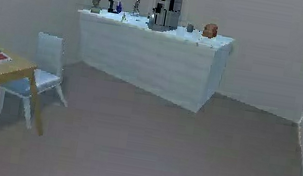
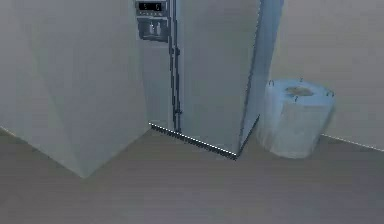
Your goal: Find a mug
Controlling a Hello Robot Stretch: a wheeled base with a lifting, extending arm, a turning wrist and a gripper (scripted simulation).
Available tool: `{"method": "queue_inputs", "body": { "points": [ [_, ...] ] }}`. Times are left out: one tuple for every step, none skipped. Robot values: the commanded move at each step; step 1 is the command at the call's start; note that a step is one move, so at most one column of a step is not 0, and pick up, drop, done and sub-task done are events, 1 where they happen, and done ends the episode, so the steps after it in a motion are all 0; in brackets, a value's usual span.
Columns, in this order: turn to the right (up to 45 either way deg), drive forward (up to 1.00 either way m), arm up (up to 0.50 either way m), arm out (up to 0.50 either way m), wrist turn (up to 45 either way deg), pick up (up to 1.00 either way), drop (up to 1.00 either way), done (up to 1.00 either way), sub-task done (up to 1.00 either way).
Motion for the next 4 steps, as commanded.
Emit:
{"method": "queue_inputs", "body": {
  "points": [
    [30.0,0.00,0.00,0.00,0.0,0.00,0.00,0.00,0.00],
    [0.0,1.00,0.00,0.00,0.0,0.00,0.00,0.00,0.00],
    [0.0,1.00,0.00,0.00,0.0,0.00,0.00,0.00,0.00],
    [0.0,0.05,0.00,0.00,0.0,0.00,0.00,0.00,0.00]
  ]
}}
